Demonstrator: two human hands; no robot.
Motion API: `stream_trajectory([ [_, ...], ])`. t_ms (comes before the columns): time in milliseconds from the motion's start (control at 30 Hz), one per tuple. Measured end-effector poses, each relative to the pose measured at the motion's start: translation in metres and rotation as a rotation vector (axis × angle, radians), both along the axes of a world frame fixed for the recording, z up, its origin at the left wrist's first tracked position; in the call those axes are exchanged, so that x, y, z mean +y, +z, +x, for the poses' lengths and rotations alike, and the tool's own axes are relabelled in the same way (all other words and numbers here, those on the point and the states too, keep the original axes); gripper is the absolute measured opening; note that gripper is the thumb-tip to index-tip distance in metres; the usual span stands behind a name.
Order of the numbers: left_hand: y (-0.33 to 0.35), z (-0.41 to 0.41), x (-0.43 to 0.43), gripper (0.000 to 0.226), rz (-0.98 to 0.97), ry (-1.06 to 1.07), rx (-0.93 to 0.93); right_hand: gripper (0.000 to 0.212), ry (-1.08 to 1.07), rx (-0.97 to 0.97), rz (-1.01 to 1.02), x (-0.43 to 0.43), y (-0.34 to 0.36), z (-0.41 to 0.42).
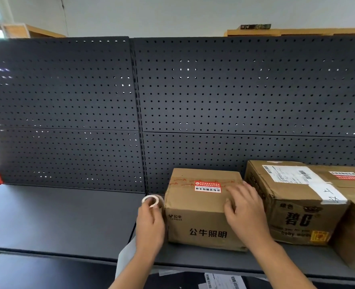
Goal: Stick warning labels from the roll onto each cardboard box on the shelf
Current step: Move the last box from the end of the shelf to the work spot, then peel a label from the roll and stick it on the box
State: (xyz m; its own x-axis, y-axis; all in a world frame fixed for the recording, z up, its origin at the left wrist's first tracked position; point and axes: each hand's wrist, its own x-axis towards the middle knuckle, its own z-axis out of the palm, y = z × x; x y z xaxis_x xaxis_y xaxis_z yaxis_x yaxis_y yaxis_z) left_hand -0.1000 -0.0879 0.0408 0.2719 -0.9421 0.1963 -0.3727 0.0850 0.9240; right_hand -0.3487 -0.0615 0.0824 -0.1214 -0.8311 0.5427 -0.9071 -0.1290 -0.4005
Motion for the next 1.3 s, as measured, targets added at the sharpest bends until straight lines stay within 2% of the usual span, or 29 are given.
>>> stream_trajectory([
  [133,-0.032,0.029,-0.017,0.046,0.078,0.042,-0.6,0.027,0.116,0.065,0.038,-0.003,0.017,0.024],
  [233,-0.036,0.035,-0.018,0.05,0.135,0.001,-0.791,0.028,0.292,0.098,0.039,-0.005,0.019,0.055],
  [333,-0.037,0.046,-0.019,0.038,0.122,-0.019,-0.815,0.026,0.453,0.198,-0.035,-0.008,0.012,0.088],
  [500,-0.038,0.065,-0.019,0.025,0.089,-0.022,-0.613,0.041,0.657,0.382,-0.119,-0.021,-0.008,0.129],
  [633,-0.037,0.074,-0.015,0.012,0.131,-0.005,-0.514,0.048,0.581,0.516,-0.151,-0.033,-0.025,0.128],
  [767,-0.038,0.079,-0.014,0.019,0.207,-0.065,-0.289,0.034,0.531,0.51,-0.198,-0.04,-0.035,0.135],
  [867,-0.036,0.081,-0.009,0.034,0.205,-0.118,-0.135,0.028,0.715,0.411,-0.124,-0.036,-0.034,0.159],
  [967,-0.037,0.084,-0.009,0.035,0.185,-0.153,-0.012,0.031,0.832,0.247,0.105,-0.037,-0.047,0.184],
  [1100,-0.032,0.089,-0.018,0.031,0.264,-0.119,0.189,0.031,0.584,-0.041,0.323,-0.052,-0.07,0.202],
  [1200,-0.029,0.085,-0.022,0.025,0.266,-0.122,0.259,0.027,0.403,-0.196,0.347,-0.065,-0.076,0.204],
  [1300,-0.03,0.078,-0.022,0.024,0.248,-0.14,0.31,0.026,0.384,-0.282,0.347,-0.072,-0.078,0.204],
])
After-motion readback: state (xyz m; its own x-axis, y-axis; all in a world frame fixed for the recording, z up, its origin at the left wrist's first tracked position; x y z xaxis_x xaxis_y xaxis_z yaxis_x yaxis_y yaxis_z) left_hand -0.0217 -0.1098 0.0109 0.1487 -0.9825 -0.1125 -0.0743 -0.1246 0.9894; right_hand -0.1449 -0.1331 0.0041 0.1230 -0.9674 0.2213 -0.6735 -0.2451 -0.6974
